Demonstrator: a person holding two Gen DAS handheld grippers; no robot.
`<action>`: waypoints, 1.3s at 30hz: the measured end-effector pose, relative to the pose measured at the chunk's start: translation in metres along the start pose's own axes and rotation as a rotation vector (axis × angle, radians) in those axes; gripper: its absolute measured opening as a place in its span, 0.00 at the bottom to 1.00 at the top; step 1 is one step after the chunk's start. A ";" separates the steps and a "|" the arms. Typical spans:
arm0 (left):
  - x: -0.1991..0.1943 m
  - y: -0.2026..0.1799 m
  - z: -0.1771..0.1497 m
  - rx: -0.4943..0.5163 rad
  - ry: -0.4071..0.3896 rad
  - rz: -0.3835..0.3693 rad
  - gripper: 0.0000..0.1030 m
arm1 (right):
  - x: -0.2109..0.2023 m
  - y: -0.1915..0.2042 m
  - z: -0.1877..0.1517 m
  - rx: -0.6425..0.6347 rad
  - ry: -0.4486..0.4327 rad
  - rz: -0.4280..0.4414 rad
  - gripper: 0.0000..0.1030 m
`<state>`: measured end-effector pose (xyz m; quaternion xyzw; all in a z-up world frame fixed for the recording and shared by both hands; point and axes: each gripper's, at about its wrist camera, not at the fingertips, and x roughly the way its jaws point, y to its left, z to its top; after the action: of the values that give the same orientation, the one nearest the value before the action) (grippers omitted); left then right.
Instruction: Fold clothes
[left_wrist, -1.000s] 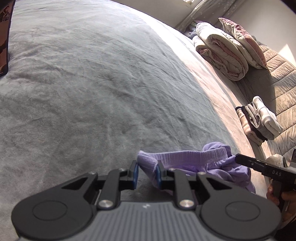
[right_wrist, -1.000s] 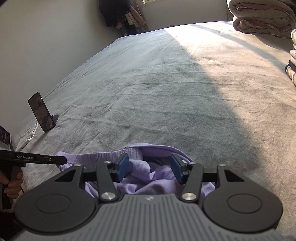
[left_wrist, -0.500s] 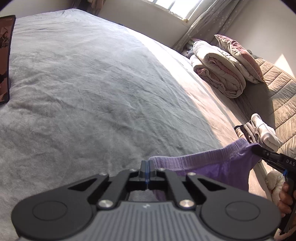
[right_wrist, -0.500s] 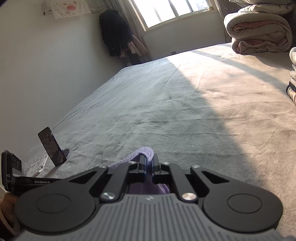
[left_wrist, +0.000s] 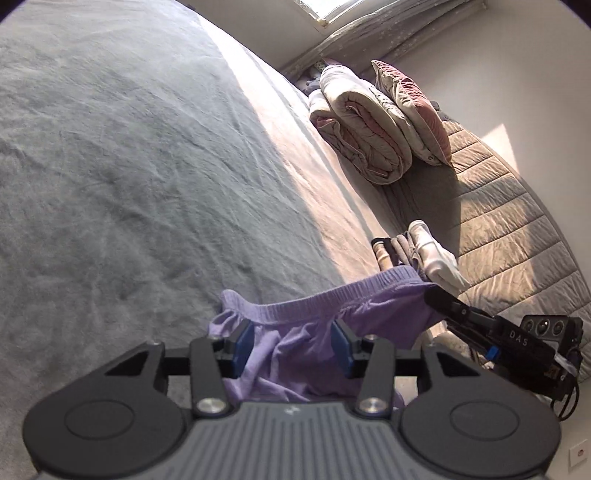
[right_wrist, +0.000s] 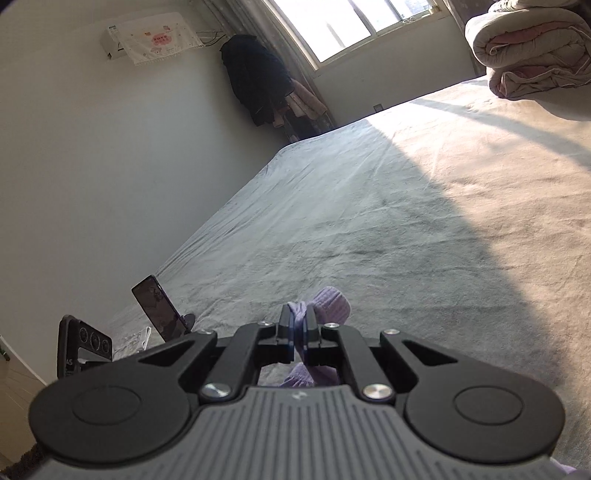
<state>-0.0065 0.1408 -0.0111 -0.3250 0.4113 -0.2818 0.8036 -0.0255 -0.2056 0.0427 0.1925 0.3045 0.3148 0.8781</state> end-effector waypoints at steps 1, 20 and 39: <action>0.001 0.003 -0.002 -0.033 0.015 -0.035 0.49 | 0.002 0.006 -0.003 -0.016 0.023 0.017 0.05; 0.039 0.054 -0.028 -0.318 0.247 -0.063 0.57 | 0.058 0.089 -0.078 -0.231 0.398 0.279 0.06; 0.052 0.017 -0.015 0.042 0.149 0.158 0.36 | 0.034 0.065 -0.061 -0.240 0.343 0.223 0.49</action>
<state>0.0105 0.1097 -0.0553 -0.2530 0.4881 -0.2495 0.7972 -0.0730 -0.1263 0.0182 0.0629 0.3866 0.4718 0.7899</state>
